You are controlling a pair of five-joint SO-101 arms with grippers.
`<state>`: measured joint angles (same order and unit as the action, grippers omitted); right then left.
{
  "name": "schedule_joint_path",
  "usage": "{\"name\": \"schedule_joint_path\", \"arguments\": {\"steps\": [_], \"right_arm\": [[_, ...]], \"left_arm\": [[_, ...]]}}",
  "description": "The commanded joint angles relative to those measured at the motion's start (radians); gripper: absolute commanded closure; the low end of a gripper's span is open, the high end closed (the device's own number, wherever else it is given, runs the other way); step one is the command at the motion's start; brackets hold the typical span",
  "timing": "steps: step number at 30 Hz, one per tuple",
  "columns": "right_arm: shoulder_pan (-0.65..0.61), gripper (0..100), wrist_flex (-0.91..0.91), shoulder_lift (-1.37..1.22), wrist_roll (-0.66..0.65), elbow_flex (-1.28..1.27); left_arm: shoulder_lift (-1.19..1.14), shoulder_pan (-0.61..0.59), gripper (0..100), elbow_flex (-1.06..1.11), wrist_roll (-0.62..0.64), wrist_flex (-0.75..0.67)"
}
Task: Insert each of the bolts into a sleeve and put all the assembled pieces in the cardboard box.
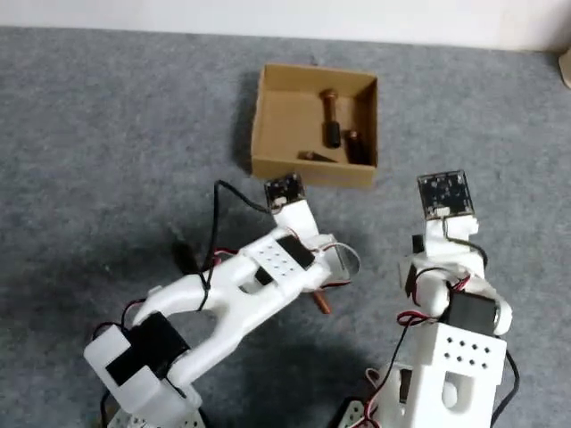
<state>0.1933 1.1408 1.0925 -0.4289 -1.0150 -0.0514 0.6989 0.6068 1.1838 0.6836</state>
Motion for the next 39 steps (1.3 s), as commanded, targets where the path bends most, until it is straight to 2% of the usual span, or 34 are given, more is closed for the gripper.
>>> {"name": "schedule_joint_path", "arguments": {"steps": [1, 10, 15, 21, 39], "right_arm": [[0.012, 99.4, -0.041, 0.018, -0.017, 0.005], [0.008, 99.4, -0.033, 0.018, -0.017, 0.002], [0.007, 99.4, -0.025, 0.018, -0.017, -0.061], [0.008, 99.4, -0.027, 0.024, -0.017, -0.09], [0.008, 99.4, -0.027, 0.024, -0.017, -0.093]], "left_arm": [[0.004, -0.004, 85, -0.038, 0.003, -0.009], [0.105, -0.019, 85, -0.239, -0.043, 0.256], [0.116, -0.021, 84, -0.243, -0.029, 0.381], [0.024, -0.088, 84, -0.222, -0.028, 0.379], [-0.26, -0.062, 85, -0.228, -0.026, 0.35]]}}
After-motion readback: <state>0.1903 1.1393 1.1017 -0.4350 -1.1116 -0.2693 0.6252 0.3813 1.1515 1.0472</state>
